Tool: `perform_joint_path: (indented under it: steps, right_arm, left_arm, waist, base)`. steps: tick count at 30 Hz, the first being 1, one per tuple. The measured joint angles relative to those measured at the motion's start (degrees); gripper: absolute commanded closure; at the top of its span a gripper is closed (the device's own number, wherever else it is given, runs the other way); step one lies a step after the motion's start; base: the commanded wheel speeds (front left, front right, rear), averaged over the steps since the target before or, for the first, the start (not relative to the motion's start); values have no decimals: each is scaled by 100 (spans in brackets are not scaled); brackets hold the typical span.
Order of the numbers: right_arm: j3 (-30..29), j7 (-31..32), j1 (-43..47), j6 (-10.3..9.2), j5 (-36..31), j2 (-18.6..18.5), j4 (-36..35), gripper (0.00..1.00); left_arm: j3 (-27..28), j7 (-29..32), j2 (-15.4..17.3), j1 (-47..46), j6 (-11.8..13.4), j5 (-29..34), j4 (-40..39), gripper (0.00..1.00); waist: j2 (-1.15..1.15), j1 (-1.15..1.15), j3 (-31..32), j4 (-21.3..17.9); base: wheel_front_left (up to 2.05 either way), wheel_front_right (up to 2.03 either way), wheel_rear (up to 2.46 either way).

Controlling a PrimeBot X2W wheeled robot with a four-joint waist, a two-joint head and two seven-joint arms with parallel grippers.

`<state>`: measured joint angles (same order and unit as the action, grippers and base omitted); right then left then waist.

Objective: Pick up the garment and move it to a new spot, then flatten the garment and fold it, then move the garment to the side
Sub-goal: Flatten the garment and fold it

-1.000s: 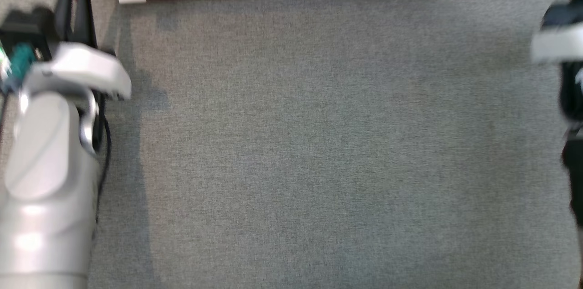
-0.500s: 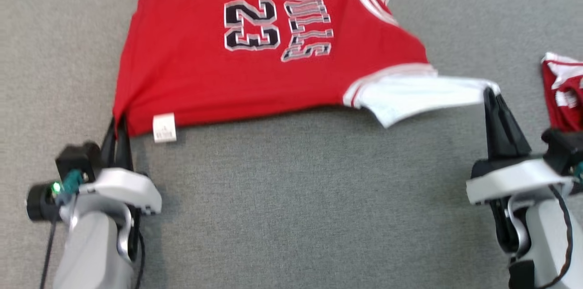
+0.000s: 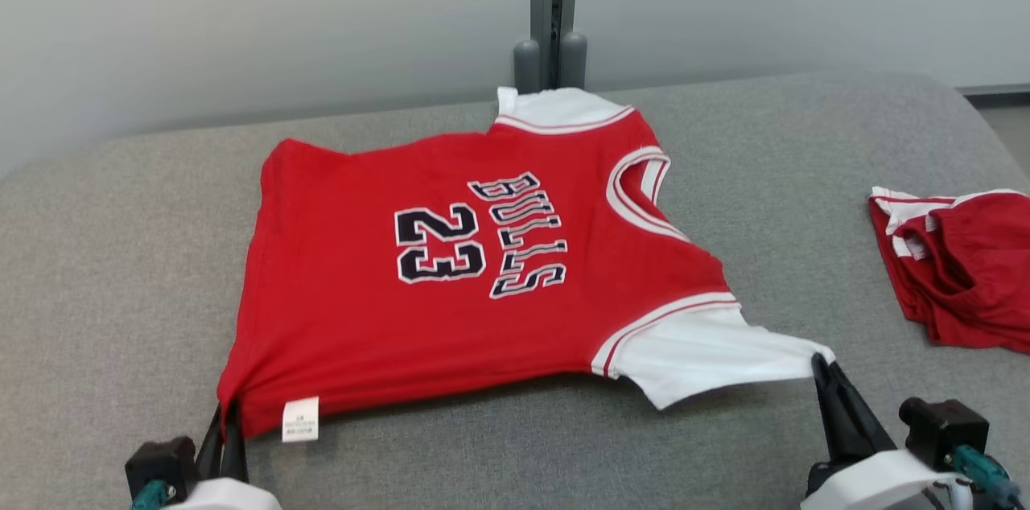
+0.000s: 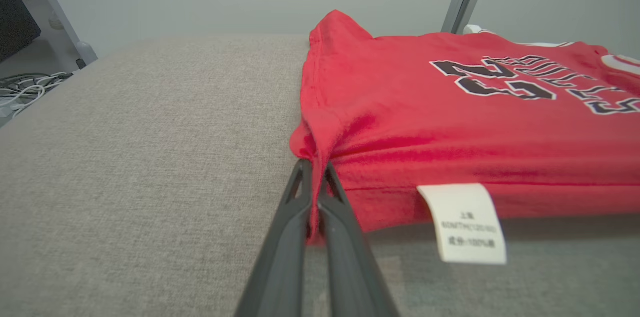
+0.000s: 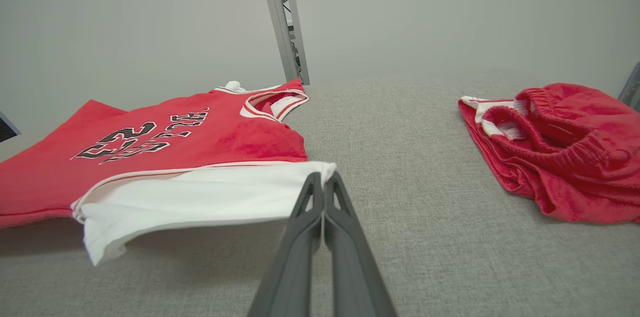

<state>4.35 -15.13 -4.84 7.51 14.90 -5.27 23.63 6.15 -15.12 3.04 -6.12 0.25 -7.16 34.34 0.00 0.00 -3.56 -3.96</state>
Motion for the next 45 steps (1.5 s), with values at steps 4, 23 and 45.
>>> perform_joint_path:
  steps: [4,23,45]
  right_arm:
    - [143,0,329,0,8,14,21,100]
    - [538,-1,1364,0,219,-190,-134,100]
    - [244,-1,-1244,-1,-156,-10,218,100]
  left_arm:
    - [13,0,-16,429,-3,2,-51,100]
    - [-166,4,-34,1509,135,-426,-190,100]
    - [-364,4,-26,-716,118,-38,-202,100]
  waist:
    - [0,0,336,-21]
    - [0,0,918,-71]
    - [0,0,-414,314]
  base:
    - [0,0,0]
    - [0,0,0]
    - [0,0,0]
